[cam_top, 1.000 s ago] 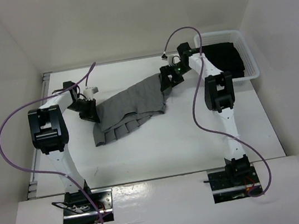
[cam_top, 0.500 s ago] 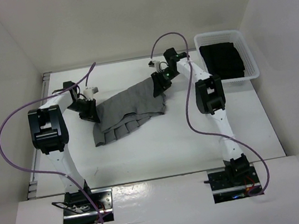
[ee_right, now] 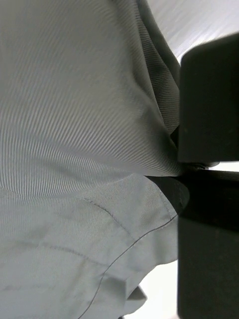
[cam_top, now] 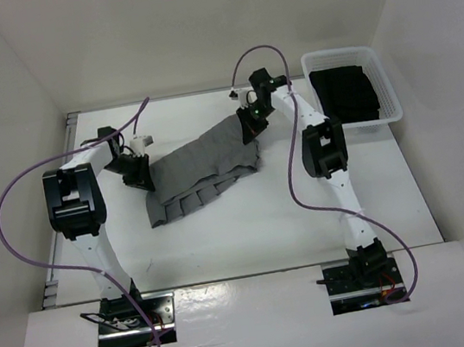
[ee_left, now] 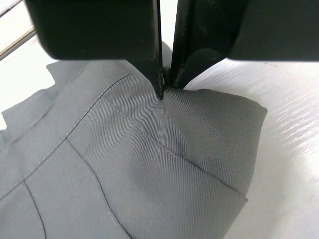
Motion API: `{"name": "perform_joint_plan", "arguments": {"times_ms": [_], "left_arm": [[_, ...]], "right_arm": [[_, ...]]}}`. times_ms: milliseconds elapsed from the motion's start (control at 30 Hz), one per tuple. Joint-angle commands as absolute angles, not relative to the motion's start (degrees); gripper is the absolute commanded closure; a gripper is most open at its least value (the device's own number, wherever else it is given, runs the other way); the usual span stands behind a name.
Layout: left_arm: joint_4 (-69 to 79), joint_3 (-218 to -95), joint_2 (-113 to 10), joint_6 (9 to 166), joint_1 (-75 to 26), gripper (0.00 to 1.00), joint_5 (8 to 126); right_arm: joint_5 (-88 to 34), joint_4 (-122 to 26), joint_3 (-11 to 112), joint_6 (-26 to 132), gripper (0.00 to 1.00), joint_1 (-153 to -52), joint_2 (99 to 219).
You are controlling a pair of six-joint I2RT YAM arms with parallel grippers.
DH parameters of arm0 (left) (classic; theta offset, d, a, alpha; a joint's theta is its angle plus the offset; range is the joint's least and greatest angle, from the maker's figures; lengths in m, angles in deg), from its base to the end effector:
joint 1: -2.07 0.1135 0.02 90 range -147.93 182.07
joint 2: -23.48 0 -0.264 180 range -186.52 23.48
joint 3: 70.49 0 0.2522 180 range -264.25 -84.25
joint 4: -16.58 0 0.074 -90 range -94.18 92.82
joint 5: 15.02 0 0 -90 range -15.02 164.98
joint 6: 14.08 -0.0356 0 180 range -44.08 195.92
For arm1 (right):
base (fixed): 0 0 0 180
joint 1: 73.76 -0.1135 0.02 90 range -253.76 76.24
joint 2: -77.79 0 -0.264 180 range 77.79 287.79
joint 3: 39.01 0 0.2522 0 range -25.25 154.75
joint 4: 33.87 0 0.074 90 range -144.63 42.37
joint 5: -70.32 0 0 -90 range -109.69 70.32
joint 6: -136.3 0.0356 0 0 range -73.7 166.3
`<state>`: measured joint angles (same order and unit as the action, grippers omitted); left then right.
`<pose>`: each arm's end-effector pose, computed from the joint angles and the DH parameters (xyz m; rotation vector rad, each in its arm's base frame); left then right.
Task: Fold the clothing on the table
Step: Fold the skirt
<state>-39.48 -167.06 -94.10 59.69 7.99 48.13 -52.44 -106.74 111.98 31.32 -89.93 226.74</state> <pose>0.4008 0.0254 0.1540 0.3240 2.7559 -0.5894 0.5059 0.1668 0.1605 -0.8564 2.5720 0.8005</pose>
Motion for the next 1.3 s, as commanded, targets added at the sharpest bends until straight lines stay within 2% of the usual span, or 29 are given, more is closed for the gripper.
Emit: {"name": "perform_joint_plan", "arguments": {"times_ms": [0, 67, 100, 233, 667, 900, 1267], "left_arm": [[-40.9, -166.2, -91.7, 57.6, 8.8, 0.85, 49.2], [-40.9, -166.2, -91.7, 57.6, 8.8, 0.85, 48.7], [-40.9, -166.2, -91.7, 57.6, 8.8, 0.85, 48.0], [-41.4, -166.2, -90.6, 57.6, 8.8, 0.85, 47.3], [-40.9, -163.2, -87.7, 57.1, 8.8, 0.85, 45.1], [-40.9, -161.9, -86.0, 57.1, 8.8, 0.85, 44.6], [-40.9, -161.3, -85.4, 57.1, 8.8, 0.85, 44.0]], "right_arm": [[-42.7, -109.8, 123.3, 32.2, 1.0, -91.5, 221.5], [-40.3, -114.4, 134.0, 32.7, 1.0, -93.1, 224.3], [-39.7, -115.6, 135.5, 32.7, 1.0, -94.1, 224.8], [-38.5, -114.6, 136.1, 33.5, 1.0, -100.3, 223.9], [-24.0, -111.9, 136.6, 34.0, 1.0, -116.8, 224.0], [-25.6, -111.3, 137.3, 34.5, 1.0, -119.7, 223.3], [-34.2, -111.8, 140.9, 34.5, 0.93, -123.9, 225.2]]}}
